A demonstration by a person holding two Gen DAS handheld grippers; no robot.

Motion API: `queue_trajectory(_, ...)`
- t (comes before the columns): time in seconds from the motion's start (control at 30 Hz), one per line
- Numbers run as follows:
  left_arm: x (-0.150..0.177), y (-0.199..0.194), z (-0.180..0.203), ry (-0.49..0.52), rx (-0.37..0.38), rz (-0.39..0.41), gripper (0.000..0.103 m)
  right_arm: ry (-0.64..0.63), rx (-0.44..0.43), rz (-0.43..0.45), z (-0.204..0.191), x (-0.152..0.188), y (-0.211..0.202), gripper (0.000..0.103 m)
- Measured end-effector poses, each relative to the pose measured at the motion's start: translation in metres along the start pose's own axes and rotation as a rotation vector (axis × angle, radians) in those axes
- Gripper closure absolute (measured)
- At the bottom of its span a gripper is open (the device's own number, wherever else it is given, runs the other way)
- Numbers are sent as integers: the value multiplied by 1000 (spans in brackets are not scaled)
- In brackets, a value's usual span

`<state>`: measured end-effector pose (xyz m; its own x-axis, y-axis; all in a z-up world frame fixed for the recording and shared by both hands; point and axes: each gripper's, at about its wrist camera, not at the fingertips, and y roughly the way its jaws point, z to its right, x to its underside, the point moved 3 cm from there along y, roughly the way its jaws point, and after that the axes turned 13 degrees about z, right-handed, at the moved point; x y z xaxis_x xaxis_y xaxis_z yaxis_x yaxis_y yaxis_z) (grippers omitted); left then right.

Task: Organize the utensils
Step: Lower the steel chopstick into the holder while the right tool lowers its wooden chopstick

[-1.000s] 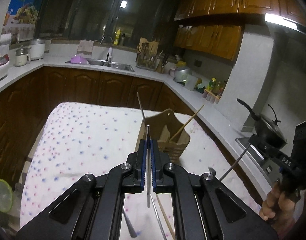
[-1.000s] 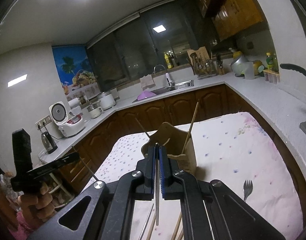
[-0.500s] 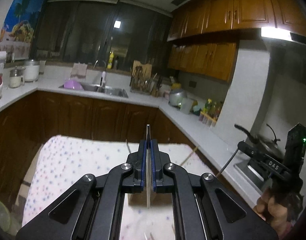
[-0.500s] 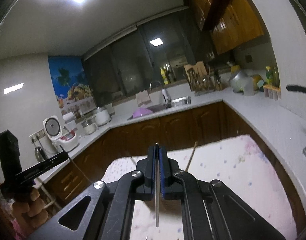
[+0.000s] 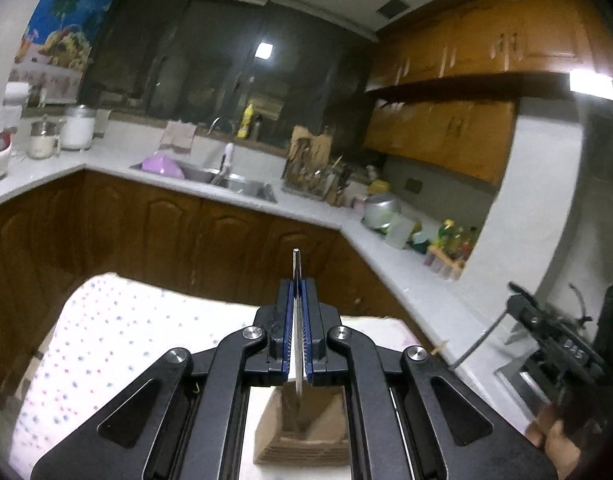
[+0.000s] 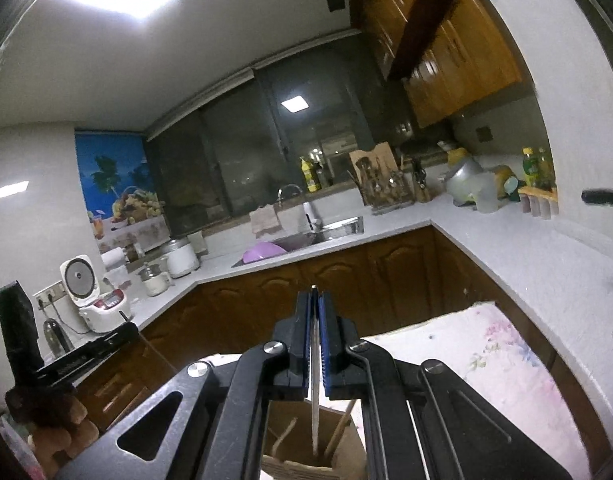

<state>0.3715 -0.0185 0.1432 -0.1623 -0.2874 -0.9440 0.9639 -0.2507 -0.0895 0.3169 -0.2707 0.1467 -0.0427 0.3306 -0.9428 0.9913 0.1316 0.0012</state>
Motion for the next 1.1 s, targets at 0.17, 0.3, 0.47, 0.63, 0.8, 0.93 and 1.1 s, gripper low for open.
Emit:
queue_trajectory(0.17,36,17,-11,-4,-44,-31,100,12,24,-29,10,34,12,99)
queue_trajectory(0.3,56,26,-15,-5,-52,-56,100,13,45,-55,14,56,20,99)
queue_trajectory(0.47,72,35,-13,15,-46,-97,100,30,60,-111,23,77,27,99)
queue_trajectory(0.63,83,42,-12,43,-39,-124,99,48,70,-130,30,79,29,99)
queue_trajectory(0.8,81,44,-12,53,-40,-137,99,73,77,-154,33,81,32,98)
queue_trajectory(0.93,79,44,-10,59,-42,-141,98,79,71,-166,35,81,33,98)
queue_trajectory(1.1,79,44,-11,60,-34,-153,98,82,65,-178,36,80,34,97)
